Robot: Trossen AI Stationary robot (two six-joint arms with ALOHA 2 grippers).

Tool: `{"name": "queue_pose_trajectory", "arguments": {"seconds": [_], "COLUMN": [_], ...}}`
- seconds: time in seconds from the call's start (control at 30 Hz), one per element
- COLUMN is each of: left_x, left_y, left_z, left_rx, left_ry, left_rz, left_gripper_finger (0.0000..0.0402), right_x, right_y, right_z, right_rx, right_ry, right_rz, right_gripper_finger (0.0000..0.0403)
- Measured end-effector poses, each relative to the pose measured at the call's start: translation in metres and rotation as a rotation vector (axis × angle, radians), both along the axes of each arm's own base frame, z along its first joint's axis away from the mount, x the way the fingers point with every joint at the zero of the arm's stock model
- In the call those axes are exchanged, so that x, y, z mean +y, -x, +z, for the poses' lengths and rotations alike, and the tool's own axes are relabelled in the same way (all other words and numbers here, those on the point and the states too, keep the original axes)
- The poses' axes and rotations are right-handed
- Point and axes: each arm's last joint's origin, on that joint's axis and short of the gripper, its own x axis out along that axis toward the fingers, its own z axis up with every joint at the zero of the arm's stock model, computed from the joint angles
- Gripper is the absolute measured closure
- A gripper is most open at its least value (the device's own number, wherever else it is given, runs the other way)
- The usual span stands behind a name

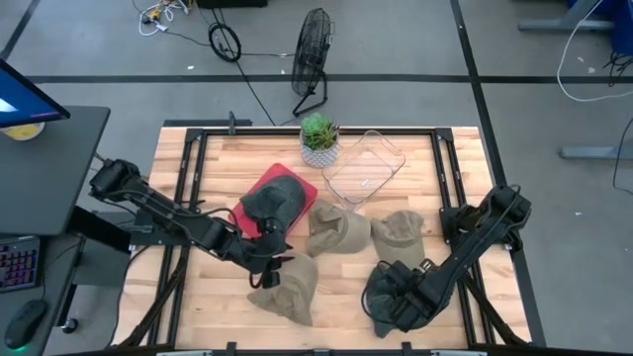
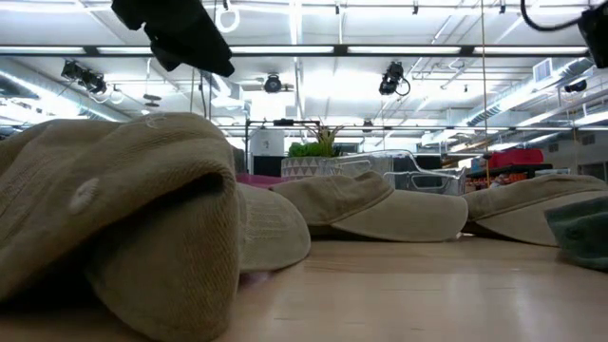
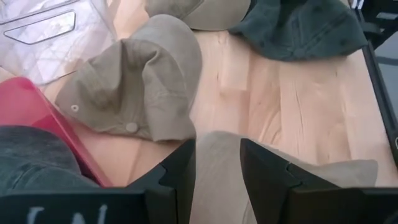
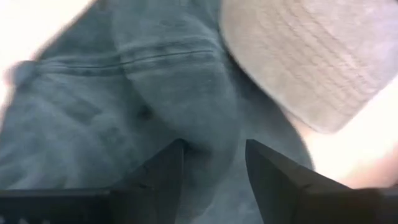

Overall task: Pick & Place hat
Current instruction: Put the blue cap into the red bin

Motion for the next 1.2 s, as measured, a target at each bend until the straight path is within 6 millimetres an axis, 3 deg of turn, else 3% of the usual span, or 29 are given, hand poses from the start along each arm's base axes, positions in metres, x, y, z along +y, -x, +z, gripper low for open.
{"name": "queue_pose_trajectory", "arguments": {"seconds": [0.13,0.37,0.57,0.77,1.03,1.2], "left_x": [0.0,-0.006,-0.013,-0.013,-0.008,-0.005], "left_y": [0.0,0.003,0.006,0.004,-0.007,-0.016], "left_z": [0.0,0.0,0.0,0.002,0.011,0.022], "left_rx": [0.003,0.003,0.0,-0.031,-0.13,-0.255], "left_ry": [-0.004,0.001,0.003,0.021,0.035,-0.016], "left_rz": [-0.004,-0.02,-0.046,-0.041,-0.051,-0.096], "left_gripper_finger": [0.0273,0.0273,0.0273,0.0273,0.0273,0.0273], "right_x": [0.002,0.004,0.007,0.005,-0.018,-0.042], "right_y": [-0.002,-0.004,-0.011,-0.043,-0.093,-0.116], "right_z": [-0.009,-0.011,0.012,0.044,0.06,0.064], "right_rx": [0.031,0.021,-0.017,-0.22,-0.356,-0.357], "right_ry": [0.02,0.009,0.012,0.172,0.495,0.579], "right_rz": [0.031,0.089,0.192,0.514,0.921,0.957], "right_gripper_finger": [0.0258,0.0389,0.0393,0.0395,0.0395,0.0396]}}
